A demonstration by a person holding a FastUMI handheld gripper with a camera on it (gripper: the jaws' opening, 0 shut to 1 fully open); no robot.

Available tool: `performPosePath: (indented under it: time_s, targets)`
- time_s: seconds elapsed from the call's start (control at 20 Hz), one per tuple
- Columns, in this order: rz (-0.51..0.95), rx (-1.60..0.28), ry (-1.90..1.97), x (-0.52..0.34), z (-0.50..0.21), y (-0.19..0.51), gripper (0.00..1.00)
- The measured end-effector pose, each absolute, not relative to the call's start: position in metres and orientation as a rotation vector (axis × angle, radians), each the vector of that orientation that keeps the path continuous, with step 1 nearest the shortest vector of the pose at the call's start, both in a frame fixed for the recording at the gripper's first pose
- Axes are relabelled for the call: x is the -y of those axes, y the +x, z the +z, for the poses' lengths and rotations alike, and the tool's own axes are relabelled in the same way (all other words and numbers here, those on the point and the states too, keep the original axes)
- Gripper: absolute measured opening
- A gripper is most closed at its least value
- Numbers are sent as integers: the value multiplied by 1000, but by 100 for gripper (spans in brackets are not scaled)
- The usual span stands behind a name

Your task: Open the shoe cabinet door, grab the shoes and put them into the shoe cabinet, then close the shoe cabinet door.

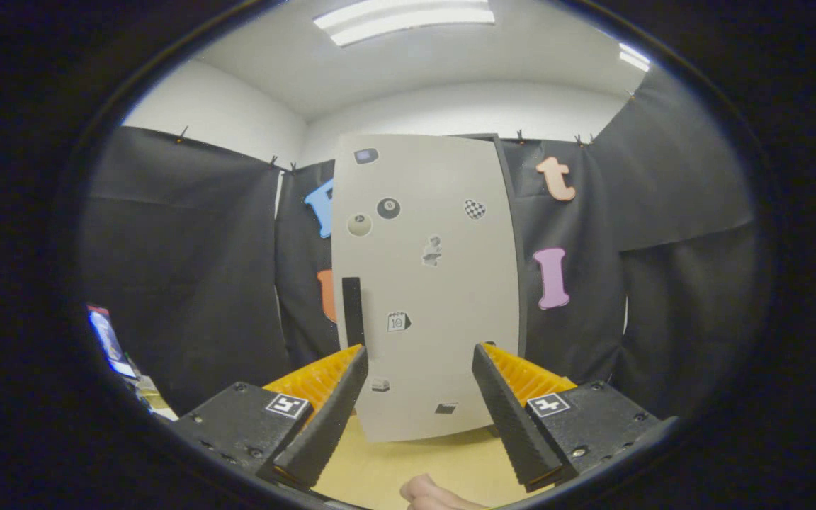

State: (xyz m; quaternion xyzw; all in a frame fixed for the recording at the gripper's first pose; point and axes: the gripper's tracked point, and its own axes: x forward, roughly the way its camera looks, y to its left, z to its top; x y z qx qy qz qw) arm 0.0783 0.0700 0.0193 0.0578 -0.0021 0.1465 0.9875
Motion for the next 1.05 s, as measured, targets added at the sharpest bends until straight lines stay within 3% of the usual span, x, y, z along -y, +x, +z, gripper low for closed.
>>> performPosePath:
  time_s: [0.2, 0.4, 0.7, 1.05]
  targets:
    - [225, -22, 113, -51, -28, 50, 98]
    - [251, -51, 52, -49, -52, 49, 99]
    - [167, 26, 95, -20, -31, 40, 99]
    - [247, 11, 74, -44, -37, 35, 99]
